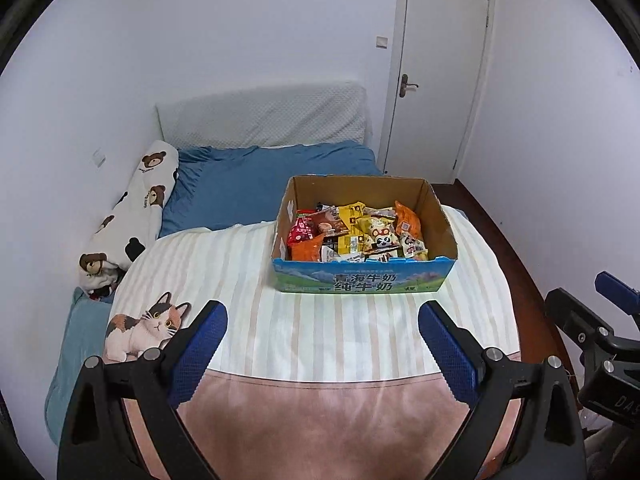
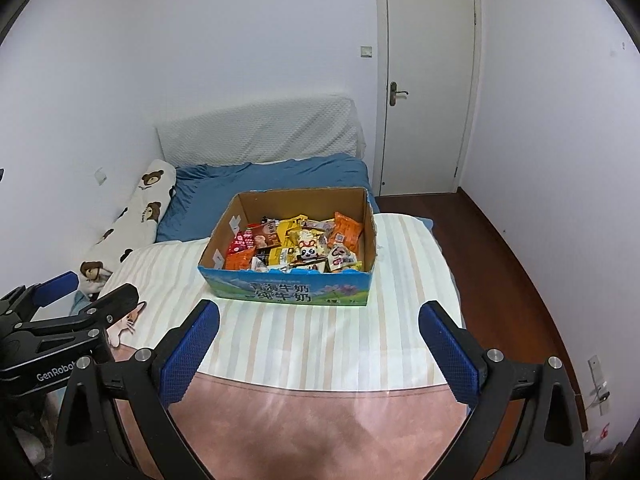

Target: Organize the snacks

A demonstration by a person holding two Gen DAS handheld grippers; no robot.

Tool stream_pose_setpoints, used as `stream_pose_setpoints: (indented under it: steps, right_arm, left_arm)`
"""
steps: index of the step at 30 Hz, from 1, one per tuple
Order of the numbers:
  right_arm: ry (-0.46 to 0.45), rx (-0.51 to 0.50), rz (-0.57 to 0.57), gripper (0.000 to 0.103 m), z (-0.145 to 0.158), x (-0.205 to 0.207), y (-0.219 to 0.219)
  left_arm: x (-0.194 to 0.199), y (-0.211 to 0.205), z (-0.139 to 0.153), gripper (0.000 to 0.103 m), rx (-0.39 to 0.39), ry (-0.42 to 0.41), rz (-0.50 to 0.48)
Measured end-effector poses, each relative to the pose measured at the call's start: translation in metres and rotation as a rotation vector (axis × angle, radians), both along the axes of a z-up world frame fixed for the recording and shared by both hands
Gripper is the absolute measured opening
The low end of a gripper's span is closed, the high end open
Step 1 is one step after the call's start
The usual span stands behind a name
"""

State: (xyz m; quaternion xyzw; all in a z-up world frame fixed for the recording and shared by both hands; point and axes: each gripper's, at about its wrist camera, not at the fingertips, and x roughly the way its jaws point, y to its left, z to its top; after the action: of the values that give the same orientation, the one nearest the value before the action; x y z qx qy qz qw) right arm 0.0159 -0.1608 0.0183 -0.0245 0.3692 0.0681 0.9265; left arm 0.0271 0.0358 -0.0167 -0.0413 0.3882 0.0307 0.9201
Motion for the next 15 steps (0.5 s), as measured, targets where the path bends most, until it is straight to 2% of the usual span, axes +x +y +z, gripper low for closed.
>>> stream_pose_setpoints:
  steps: [3, 15]
  right_arm:
    - [0.0, 0.015, -0.005, 0.103, -0.002, 0.003, -0.002]
    - [-0.013, 0.014, -0.048, 0.103, -0.015, 0.046, -0.007]
  left_arm:
    - [-0.002, 0.0, 0.0, 0.103, 0.019, -0.013, 0.014]
    - [0.036, 0.0, -0.011, 0.103, 0.029, -0.025, 0.04]
